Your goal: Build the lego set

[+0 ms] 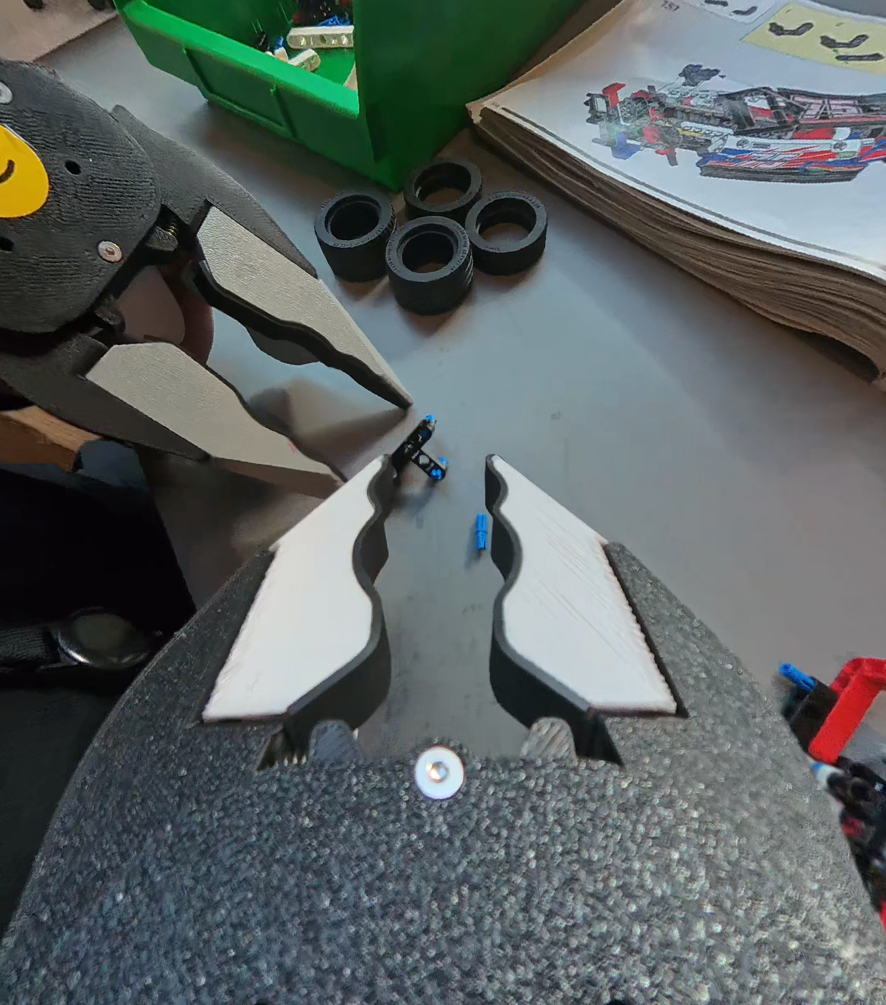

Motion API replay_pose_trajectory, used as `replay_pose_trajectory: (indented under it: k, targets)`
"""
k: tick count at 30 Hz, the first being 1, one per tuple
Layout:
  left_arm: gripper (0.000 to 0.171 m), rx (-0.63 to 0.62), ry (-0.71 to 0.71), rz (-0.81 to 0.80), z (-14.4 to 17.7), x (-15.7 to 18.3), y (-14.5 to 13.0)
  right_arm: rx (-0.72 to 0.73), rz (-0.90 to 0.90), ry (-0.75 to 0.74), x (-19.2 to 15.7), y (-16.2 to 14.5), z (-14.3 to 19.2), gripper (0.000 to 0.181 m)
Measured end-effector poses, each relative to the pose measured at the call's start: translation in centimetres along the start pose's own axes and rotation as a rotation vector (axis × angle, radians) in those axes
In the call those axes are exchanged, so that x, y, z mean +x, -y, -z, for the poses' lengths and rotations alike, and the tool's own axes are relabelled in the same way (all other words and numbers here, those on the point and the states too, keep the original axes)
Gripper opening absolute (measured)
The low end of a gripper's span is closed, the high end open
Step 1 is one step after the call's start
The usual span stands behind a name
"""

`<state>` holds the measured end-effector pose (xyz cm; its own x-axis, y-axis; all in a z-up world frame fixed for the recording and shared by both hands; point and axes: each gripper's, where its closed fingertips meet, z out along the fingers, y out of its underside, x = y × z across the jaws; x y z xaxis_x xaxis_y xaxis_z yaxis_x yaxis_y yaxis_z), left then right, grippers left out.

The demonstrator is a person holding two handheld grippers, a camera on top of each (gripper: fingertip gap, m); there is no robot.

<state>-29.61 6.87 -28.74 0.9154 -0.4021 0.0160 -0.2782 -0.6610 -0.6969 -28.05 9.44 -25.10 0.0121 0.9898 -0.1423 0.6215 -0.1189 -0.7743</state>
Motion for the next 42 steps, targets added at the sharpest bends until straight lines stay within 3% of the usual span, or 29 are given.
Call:
replay_pose_trajectory:
  k: [4, 11, 14, 18, 22, 25, 32, 37, 42]
  targets:
    - [0.047, 0.009, -0.010, -0.110, 1.4, -0.8, -0.1, -0.049, -0.087, 0.052, -0.7, -1.9, 0.7, 0.032]
    - [0.034, 0.020, -0.135, -0.418, 1.3, -1.3, 3.0, -0.054, -0.165, 0.093, -2.9, -2.9, -1.3, 0.028]
    - [0.034, -0.058, -0.243, -0.541, 0.6, -0.8, 2.3, -0.027, -0.192, 0.087, -2.9, -2.6, -1.8, 0.027]
    - [0.028, -0.105, -0.276, -0.674, 0.2, -1.3, 1.7, -0.008, -0.207, 0.076, -2.7, -2.0, -2.3, 0.027]
    - [0.016, -0.172, -0.292, -0.683, -0.1, -1.6, 0.2, -0.028, -0.210, 0.079, -2.5, -2.0, -2.8, 0.010]
    - [0.007, -0.158, -0.304, -0.682, 0.1, -1.0, -0.3, -0.050, -0.160, 0.047, -2.0, -2.3, -2.5, 0.008]
    - [0.033, -0.052, -0.327, -0.564, 0.5, -0.7, 1.3, -0.268, 0.082, 0.035, -1.0, -3.1, -0.1, 0.008]
    - [0.038, 0.010, -0.417, -0.562, -0.1, 1.3, 3.0, -0.392, 0.286, 0.064, -1.0, -2.9, 0.8, 0.008]
    - [0.014, -0.009, -0.468, -0.586, -0.6, 2.2, 2.4, -0.439, 0.350, 0.085, -0.8, -3.3, 0.7, 0.007]
